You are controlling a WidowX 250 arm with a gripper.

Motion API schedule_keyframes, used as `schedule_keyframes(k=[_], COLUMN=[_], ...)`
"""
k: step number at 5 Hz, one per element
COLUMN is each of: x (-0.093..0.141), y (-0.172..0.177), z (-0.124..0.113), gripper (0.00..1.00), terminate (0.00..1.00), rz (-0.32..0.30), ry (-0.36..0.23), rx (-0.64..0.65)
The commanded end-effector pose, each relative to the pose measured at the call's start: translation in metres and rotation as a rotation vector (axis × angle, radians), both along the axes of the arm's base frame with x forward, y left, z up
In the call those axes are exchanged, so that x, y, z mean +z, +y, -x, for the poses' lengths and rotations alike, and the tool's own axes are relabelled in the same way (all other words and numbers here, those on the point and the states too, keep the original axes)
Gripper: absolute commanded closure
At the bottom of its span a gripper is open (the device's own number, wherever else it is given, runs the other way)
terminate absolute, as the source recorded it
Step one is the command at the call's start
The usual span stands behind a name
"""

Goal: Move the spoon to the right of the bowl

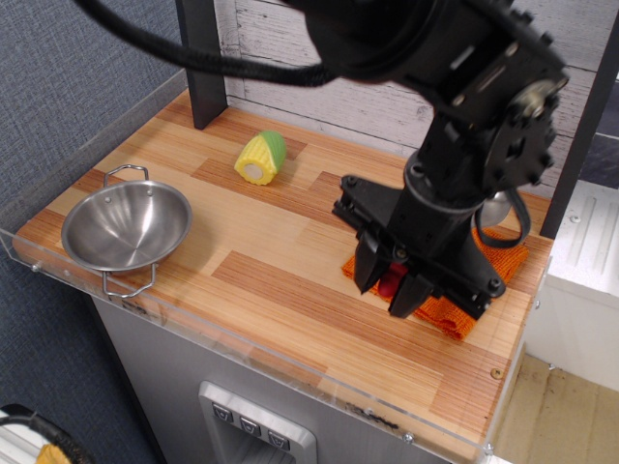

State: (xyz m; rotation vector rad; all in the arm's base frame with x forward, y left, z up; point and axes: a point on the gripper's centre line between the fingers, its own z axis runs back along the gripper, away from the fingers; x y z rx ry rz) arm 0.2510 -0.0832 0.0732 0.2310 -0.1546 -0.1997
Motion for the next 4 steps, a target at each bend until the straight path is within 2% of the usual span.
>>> schedule_keyframes(k=[1,2,3,4], x=[0.052,0.064,0.062,0.053], y=[0.012,0.041,0.073,0.098], z=[-0.003,0.000,0.000,0.002], gripper=[1.00,1.00,1.00,1.00], terminate=[0.00,0.00,0.00,0.00], rz=[0.006,-0.015,-0.024,-0.030], ry=[-0.118,-0.133,-0.132,-0.106], rx=[0.054,0.146,0.209,0.257])
